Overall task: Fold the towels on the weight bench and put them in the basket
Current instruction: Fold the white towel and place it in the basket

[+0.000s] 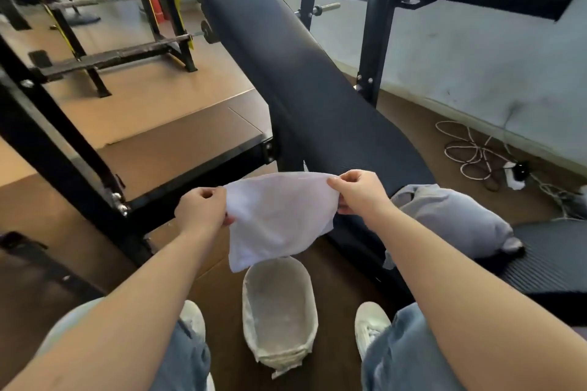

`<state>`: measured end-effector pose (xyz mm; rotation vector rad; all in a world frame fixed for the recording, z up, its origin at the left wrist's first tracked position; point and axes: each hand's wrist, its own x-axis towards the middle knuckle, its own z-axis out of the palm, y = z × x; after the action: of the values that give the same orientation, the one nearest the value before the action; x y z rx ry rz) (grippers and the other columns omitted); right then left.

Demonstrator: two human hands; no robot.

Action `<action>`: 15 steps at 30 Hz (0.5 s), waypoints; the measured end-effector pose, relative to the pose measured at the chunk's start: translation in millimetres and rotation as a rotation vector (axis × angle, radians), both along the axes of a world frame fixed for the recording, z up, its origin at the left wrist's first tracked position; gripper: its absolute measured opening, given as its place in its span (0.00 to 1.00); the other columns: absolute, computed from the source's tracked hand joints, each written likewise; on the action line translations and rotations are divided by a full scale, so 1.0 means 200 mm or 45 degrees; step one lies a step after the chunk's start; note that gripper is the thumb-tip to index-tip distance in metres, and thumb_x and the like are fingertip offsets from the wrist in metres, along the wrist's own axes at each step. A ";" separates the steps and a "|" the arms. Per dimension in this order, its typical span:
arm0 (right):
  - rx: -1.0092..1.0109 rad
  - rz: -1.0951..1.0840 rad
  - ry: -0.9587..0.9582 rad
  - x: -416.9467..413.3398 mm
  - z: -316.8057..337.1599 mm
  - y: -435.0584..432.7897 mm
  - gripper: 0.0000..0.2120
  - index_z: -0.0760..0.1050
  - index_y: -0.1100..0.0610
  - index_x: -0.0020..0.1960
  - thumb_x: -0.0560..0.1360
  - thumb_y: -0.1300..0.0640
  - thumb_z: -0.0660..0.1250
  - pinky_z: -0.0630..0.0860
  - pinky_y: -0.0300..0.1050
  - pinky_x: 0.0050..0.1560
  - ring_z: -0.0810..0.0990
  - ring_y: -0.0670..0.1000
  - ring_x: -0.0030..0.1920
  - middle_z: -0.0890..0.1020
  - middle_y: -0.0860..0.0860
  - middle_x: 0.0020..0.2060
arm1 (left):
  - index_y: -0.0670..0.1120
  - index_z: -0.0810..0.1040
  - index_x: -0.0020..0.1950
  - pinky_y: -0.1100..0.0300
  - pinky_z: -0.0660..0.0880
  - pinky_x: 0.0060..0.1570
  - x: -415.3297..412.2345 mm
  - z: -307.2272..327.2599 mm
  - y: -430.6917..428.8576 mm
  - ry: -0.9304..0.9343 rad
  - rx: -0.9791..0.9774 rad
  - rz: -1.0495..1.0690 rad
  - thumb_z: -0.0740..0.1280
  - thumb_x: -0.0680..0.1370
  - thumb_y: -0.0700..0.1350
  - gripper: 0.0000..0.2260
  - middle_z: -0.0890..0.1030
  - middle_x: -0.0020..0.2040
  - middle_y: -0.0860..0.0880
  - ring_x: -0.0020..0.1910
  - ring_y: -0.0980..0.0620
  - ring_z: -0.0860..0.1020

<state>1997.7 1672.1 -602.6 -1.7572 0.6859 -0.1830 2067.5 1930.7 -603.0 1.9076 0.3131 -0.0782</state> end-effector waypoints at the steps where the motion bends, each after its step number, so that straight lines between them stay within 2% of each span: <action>1: -0.028 -0.004 -0.003 0.02 -0.01 0.02 0.08 0.81 0.57 0.47 0.77 0.52 0.73 0.86 0.56 0.44 0.86 0.58 0.47 0.85 0.58 0.47 | 0.50 0.79 0.46 0.48 0.84 0.46 0.00 0.00 -0.02 -0.001 -0.007 -0.020 0.65 0.83 0.48 0.08 0.82 0.43 0.45 0.38 0.48 0.84; 4: -0.089 0.016 -0.032 0.06 -0.02 0.10 0.07 0.81 0.55 0.45 0.79 0.52 0.71 0.86 0.56 0.45 0.86 0.55 0.41 0.85 0.56 0.42 | 0.52 0.77 0.44 0.47 0.84 0.47 -0.02 -0.01 -0.08 0.024 -0.074 -0.091 0.66 0.83 0.48 0.08 0.82 0.43 0.45 0.43 0.46 0.83; 9: -0.257 0.195 -0.070 0.10 -0.02 0.25 0.07 0.81 0.52 0.47 0.80 0.50 0.70 0.86 0.45 0.41 0.85 0.49 0.35 0.85 0.51 0.37 | 0.52 0.80 0.49 0.56 0.83 0.42 -0.06 -0.05 -0.21 0.051 -0.142 -0.186 0.71 0.80 0.50 0.03 0.83 0.47 0.50 0.46 0.50 0.83; 11: -0.298 0.280 -0.092 0.12 -0.04 0.28 0.06 0.82 0.52 0.49 0.81 0.50 0.70 0.84 0.40 0.38 0.85 0.47 0.36 0.84 0.49 0.38 | 0.52 0.81 0.50 0.56 0.83 0.44 -0.06 -0.06 -0.24 0.065 -0.167 -0.204 0.72 0.79 0.50 0.04 0.84 0.47 0.51 0.46 0.50 0.84; 15: -0.454 0.409 -0.096 0.14 -0.07 0.33 0.09 0.83 0.52 0.55 0.81 0.49 0.69 0.81 0.36 0.42 0.83 0.44 0.41 0.83 0.44 0.43 | 0.54 0.82 0.48 0.55 0.84 0.44 -0.04 -0.06 -0.28 0.075 -0.194 -0.237 0.72 0.78 0.49 0.01 0.85 0.47 0.51 0.44 0.51 0.85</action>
<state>2026.4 1737.8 -616.4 -2.1633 0.3206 -0.1559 2058.9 1875.6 -615.1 1.7814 0.1634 -0.2753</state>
